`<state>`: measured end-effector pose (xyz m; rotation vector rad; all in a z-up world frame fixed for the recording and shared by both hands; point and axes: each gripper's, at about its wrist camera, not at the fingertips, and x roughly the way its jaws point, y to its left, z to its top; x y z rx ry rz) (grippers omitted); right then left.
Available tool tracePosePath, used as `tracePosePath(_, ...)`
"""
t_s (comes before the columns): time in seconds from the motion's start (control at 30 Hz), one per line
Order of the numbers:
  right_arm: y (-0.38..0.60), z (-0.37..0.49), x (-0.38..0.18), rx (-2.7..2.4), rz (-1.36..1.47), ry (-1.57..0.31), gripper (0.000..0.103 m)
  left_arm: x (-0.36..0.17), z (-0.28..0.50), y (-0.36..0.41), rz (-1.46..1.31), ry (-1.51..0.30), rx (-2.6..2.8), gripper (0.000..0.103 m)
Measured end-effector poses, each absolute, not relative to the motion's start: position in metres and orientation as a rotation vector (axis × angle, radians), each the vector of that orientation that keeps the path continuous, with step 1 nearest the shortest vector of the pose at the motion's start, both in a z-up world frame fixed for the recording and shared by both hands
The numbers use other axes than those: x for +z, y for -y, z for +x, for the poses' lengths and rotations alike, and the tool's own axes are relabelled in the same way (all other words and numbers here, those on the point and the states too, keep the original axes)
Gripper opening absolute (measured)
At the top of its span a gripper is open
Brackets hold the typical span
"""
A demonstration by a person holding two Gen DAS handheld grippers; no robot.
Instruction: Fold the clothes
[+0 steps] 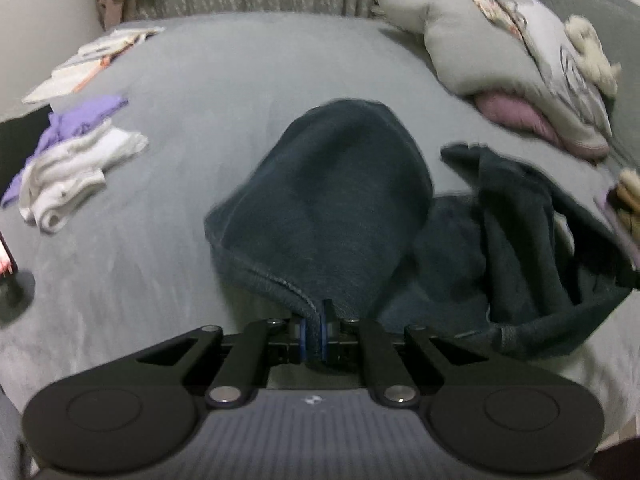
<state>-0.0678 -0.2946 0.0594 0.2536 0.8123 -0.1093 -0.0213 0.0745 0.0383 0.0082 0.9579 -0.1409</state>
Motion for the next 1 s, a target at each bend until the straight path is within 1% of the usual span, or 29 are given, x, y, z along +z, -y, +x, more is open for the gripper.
tracePosePath(0.2,0.286,-0.074,0.037,-0.082,0.231,-0.891,0.006,0.005,-0.032,-0.067,0.075,-1.026,-0.142,0.006)
tracePosePath(0.3,0.276,-0.073,0.038,-0.072,0.199,-0.908,0.01,0.006,-0.033,-0.065,0.103,-1.041,-0.155,0.011)
tracePosePath(0.37,0.274,-0.072,0.041,-0.067,0.195,-0.905,0.011,0.014,-0.032,-0.065,0.114,-1.068,-0.202,0.04)
tracePosePath(0.47,0.273,-0.07,0.053,-0.053,0.191,-0.89,0.017,0.033,-0.036,-0.066,0.114,-1.05,-0.266,0.048)
tracePosePath(0.53,0.271,-0.068,0.062,-0.047,0.179,-0.881,0.025,0.046,-0.037,-0.064,0.129,-1.036,-0.297,0.05)
tracePosePath(0.6,0.266,-0.065,0.071,-0.036,0.16,-0.868,0.029,0.057,-0.034,-0.061,0.144,-1.019,-0.327,0.052)
tracePosePath(0.67,0.261,-0.061,0.08,-0.018,0.148,-0.855,0.033,0.065,-0.029,-0.055,0.16,-1.003,-0.356,0.057)
tracePosePath(0.73,0.252,-0.053,0.088,0.007,0.133,-0.846,0.043,0.071,-0.022,-0.05,0.18,-0.999,-0.381,0.058)
tracePosePath(0.77,0.251,-0.052,0.089,0.011,0.132,-0.846,0.046,0.074,-0.017,-0.046,0.192,-1.003,-0.398,0.059)
tracePosePath(0.8,0.248,-0.048,0.092,0.023,0.13,-0.846,0.053,0.077,-0.014,-0.044,0.2,-1.009,-0.412,0.06)
tracePosePath(0.83,0.243,-0.043,0.094,0.038,0.128,-0.845,0.056,0.08,-0.012,-0.042,0.207,-1.013,-0.426,0.061)
tracePosePath(1.0,0.224,-0.009,0.102,0.091,0.119,-0.842,0.058,0.092,-0.01,-0.043,0.247,-1.023,-0.472,0.066)
